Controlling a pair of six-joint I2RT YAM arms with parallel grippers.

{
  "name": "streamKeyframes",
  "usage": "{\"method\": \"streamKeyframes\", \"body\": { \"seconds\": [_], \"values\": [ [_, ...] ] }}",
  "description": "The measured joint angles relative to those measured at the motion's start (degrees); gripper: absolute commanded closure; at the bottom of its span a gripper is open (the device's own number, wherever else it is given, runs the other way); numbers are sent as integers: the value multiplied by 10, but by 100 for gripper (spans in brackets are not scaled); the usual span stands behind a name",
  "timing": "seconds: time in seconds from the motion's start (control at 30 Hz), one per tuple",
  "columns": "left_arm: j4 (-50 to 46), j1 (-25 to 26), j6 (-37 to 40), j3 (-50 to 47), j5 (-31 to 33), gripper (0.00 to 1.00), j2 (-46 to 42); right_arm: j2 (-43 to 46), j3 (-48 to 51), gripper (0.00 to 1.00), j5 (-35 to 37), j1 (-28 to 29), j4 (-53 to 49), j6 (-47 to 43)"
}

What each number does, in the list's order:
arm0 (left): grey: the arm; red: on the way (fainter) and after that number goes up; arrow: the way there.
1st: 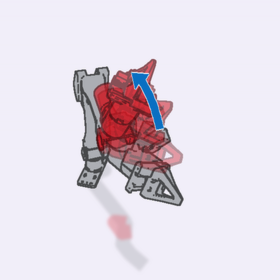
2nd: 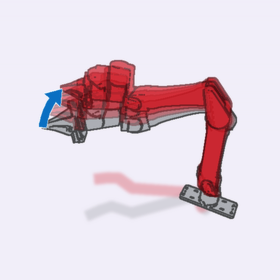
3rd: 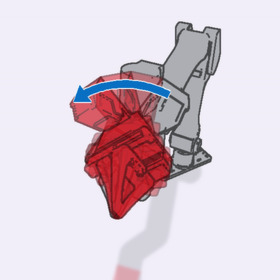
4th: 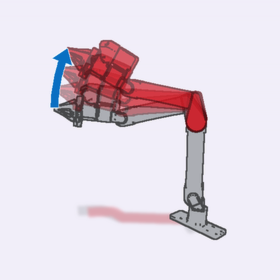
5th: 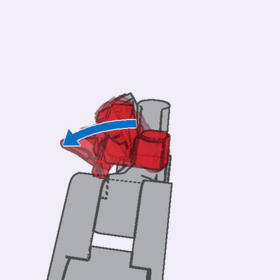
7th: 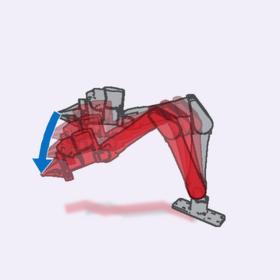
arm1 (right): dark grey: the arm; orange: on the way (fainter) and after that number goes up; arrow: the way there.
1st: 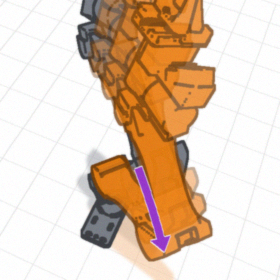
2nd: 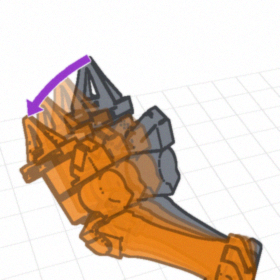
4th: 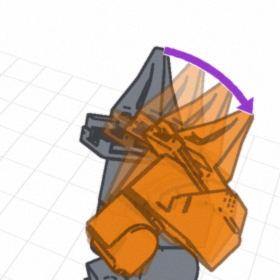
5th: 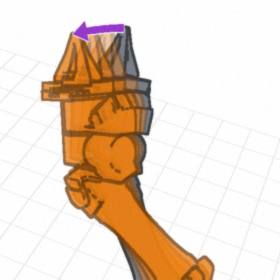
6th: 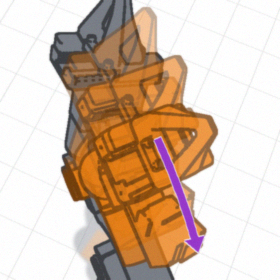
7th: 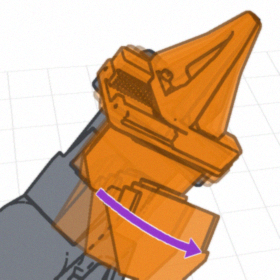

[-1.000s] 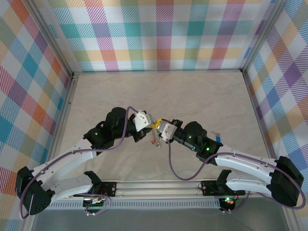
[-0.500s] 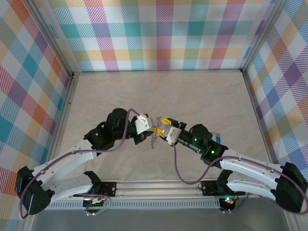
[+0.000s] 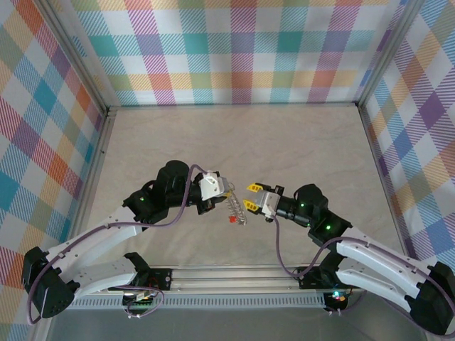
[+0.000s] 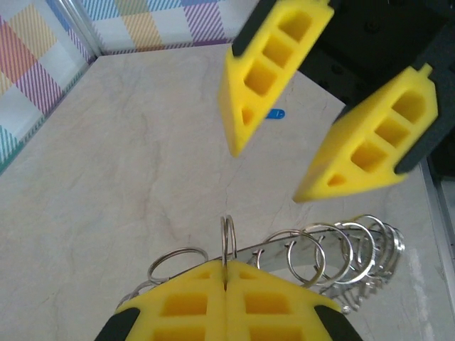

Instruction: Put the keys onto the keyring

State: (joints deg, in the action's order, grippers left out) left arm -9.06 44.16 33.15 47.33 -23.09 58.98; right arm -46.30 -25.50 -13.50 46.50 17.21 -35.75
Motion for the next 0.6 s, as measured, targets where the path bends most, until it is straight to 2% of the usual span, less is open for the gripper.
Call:
{"method": "streamKeyframes", "body": {
  "seconds": [0.6],
  "values": [
    [-46,0,55,1,-32,100,5,-78,-78,67,-101,-16,-55,10]
  ]
}}
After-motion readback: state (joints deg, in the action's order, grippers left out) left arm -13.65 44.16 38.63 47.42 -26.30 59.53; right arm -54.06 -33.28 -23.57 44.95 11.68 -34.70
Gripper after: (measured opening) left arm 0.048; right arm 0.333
